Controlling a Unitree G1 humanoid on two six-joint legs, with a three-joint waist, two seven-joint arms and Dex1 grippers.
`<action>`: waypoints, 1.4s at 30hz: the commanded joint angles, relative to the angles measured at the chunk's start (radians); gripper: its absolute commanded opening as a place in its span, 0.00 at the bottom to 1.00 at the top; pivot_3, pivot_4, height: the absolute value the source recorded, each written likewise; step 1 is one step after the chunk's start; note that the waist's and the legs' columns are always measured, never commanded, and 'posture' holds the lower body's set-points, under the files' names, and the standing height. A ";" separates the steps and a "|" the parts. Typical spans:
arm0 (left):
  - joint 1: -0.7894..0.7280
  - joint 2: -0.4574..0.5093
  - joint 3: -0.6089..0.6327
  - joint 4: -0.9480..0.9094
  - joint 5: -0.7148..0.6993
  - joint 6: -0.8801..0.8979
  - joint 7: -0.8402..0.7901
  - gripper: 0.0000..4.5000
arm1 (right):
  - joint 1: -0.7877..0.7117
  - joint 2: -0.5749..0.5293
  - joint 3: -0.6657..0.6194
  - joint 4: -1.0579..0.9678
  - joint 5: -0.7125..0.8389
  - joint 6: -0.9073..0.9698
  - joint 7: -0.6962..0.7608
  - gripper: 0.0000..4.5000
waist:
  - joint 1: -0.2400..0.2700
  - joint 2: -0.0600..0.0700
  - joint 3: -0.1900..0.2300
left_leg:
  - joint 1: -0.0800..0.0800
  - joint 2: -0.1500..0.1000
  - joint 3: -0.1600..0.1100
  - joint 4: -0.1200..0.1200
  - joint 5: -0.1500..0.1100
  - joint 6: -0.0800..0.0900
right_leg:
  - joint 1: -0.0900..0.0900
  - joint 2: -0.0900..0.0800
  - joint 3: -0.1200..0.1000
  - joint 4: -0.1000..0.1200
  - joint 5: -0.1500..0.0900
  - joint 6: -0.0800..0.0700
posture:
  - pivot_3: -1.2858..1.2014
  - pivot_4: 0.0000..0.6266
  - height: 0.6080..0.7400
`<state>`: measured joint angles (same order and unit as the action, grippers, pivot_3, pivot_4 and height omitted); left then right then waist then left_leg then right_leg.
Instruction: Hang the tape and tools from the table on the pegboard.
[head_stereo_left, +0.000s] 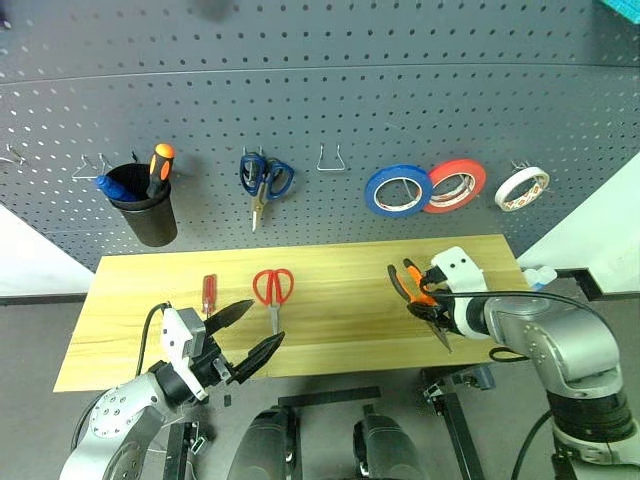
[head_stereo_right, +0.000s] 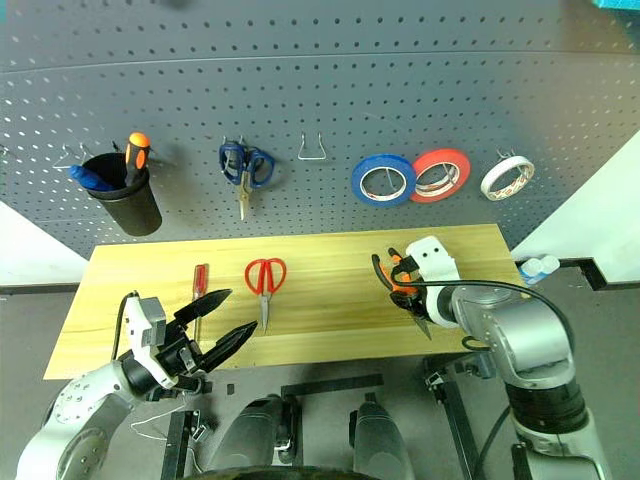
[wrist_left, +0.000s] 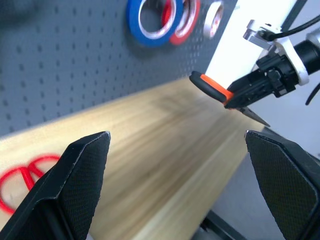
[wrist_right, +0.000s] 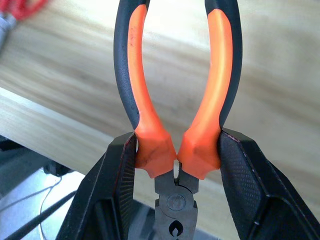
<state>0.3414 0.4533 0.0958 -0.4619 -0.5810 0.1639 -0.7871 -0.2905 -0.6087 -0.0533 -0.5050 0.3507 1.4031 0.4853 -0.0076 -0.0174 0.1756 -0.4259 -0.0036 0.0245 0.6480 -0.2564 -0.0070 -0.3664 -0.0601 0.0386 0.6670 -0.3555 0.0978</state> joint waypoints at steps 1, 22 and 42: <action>-0.001 0.008 0.031 -0.054 -0.020 -0.026 -0.012 1.00 | -0.004 -0.047 -0.068 -0.043 0.038 -0.085 0.052 0.46 | 0.002 0.000 -0.010 | 0.000 0.000 0.000 0.000 0.000 0.000 | 0.000 0.000 0.000 0.000 0.000 0.000 | 0.56 0.12 1.00; 0.080 -0.068 0.073 -0.081 -0.048 -0.170 -0.027 1.00 | -0.191 0.126 -0.184 0.136 0.103 -0.425 -0.022 0.46 | 0.052 0.002 -0.079 | 0.012 0.000 0.000 0.001 0.000 0.000 | 0.011 0.001 0.001 0.002 0.000 0.000 | 0.60 0.04 1.00; 0.072 -0.078 0.040 -0.036 -0.044 -0.194 -0.053 1.00 | -0.419 0.423 -0.045 0.413 -0.079 -0.974 -0.236 0.46 | 0.073 0.005 -0.098 | 0.016 0.000 0.002 0.001 0.000 0.000 | 0.012 0.003 0.003 0.006 0.000 0.000 | 0.60 0.04 1.00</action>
<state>0.4179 0.3721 0.1328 -0.4790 -0.6194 -0.0159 -0.8347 -0.6781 -0.1987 -0.1039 -0.0906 0.2918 0.4954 0.2670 0.0656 -0.0129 0.0775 -0.4102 -0.0032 0.0264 0.6492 -0.2560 -0.0069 -0.3549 -0.0568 0.0412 0.6731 -0.3555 0.0975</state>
